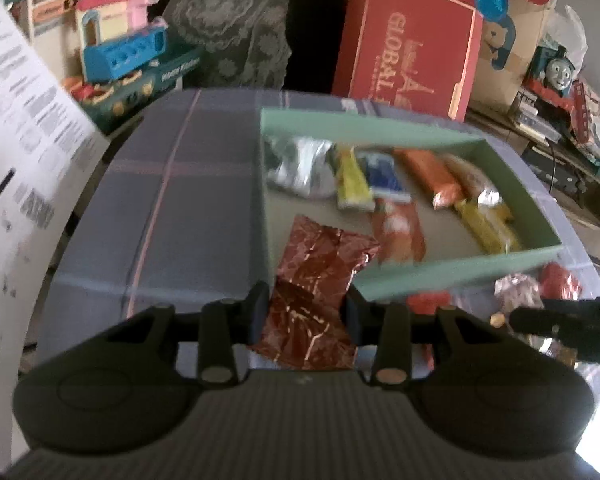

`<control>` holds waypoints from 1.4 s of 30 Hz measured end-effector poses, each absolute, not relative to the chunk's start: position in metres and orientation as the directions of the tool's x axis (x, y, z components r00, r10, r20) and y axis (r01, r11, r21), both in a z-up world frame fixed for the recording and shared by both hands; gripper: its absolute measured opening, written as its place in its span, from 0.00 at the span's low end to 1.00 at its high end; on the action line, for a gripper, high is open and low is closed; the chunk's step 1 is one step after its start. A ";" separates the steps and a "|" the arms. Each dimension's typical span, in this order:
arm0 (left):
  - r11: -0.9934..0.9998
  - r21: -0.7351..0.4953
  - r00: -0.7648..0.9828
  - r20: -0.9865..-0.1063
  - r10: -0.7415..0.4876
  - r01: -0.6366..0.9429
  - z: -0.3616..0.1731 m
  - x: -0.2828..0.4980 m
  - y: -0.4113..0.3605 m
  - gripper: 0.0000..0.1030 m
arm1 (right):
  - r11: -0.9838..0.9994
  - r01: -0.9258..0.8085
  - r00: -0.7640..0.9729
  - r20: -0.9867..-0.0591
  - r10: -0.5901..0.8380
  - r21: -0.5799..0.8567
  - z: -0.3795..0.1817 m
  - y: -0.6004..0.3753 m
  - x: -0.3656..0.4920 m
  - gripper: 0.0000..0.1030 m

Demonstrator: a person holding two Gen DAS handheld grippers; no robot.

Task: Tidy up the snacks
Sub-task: 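Place red wrapper in box with left gripper while right places pink packet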

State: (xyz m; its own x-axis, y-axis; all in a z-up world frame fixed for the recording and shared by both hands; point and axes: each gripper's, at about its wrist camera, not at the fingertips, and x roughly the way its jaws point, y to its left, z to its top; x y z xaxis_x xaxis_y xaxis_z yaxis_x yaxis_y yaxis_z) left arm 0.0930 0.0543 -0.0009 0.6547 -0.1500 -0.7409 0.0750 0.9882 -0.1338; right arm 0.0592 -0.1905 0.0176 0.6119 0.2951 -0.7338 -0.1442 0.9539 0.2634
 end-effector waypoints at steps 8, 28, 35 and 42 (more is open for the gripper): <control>0.990 -0.108 0.669 -0.729 -0.142 0.092 0.016 0.159 0.026 0.38 | 0.954 -0.099 0.664 -0.695 0.276 0.283 0.037 -0.208 0.126 0.48; 0.998 -0.045 0.643 -0.763 -0.059 0.037 -0.024 0.232 0.025 0.74 | 0.970 -0.121 0.652 -0.720 0.236 0.209 0.006 -0.173 0.246 0.71; 0.998 -0.059 0.661 -0.749 -0.052 0.012 -0.019 0.225 0.021 1.00 | 0.970 -0.100 0.675 -0.701 0.229 0.220 0.010 -0.178 0.238 1.00; 0.997 -0.069 0.645 -0.762 -0.064 0.016 -0.016 0.209 0.014 1.00 | 0.967 -0.088 0.655 -0.718 0.236 0.238 0.014 -0.187 0.216 1.00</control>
State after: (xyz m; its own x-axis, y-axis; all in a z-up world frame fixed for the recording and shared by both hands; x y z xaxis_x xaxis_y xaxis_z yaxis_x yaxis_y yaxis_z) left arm 0.2087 0.0137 -0.0159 0.6445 -0.0636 -0.7619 0.0163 0.9975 -0.0694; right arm 0.2160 -0.1866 0.0136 0.6551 0.2362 -0.7176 -0.0877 0.9672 0.2383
